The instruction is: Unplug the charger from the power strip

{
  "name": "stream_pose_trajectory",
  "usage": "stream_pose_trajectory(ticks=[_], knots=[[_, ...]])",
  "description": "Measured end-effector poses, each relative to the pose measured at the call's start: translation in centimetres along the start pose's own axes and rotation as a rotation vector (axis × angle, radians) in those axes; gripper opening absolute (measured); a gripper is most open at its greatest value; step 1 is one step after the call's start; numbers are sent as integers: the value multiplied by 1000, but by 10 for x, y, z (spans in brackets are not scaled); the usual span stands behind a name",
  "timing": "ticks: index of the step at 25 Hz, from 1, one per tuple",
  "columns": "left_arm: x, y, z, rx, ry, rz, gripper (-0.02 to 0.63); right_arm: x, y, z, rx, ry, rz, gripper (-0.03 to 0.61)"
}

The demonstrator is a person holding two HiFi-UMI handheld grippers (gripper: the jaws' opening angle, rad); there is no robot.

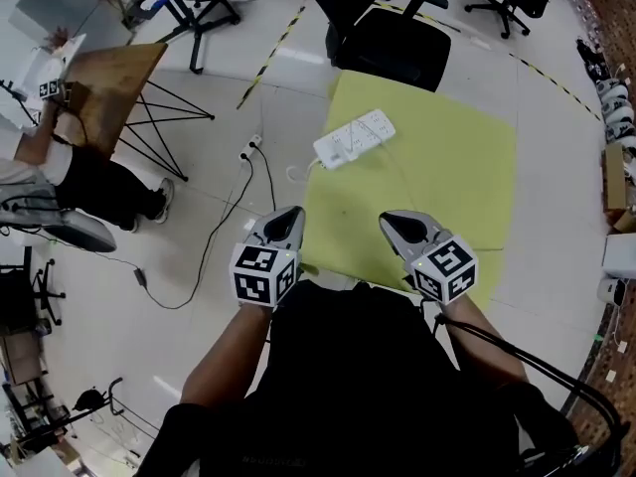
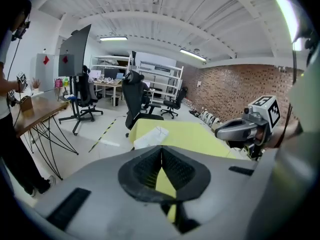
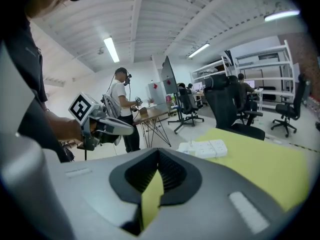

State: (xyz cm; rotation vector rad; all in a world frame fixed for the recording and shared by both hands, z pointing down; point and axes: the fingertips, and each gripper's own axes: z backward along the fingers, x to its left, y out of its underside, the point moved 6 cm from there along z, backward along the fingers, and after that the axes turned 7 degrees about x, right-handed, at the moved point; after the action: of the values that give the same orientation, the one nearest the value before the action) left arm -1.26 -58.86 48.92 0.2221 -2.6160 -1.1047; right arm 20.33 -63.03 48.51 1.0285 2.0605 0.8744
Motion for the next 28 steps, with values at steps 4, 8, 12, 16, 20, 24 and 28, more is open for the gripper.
stream_pose_trajectory(ticks=[4,8,12,16,20,24,28], knots=[[5,4,-39,63,-14,-13,8,-40,15,-25,44,-13,-7,3],[10,16,-75,127,24,-71,8,-61,32,-59,95,4,-25,6],[21,27,-115,181,69,-106,8,-73,43,-96,107,18,-68,17],[32,24,-141,216,98,-182,8,-81,45,-122,142,62,-92,62],[42,12,-155,211,104,-241,8,-94,37,-136,141,127,-109,94],[53,5,-162,203,116,-222,8,-100,32,-148,164,177,-96,151],[60,1,-168,199,136,-217,8,-102,24,-163,184,207,-59,184]])
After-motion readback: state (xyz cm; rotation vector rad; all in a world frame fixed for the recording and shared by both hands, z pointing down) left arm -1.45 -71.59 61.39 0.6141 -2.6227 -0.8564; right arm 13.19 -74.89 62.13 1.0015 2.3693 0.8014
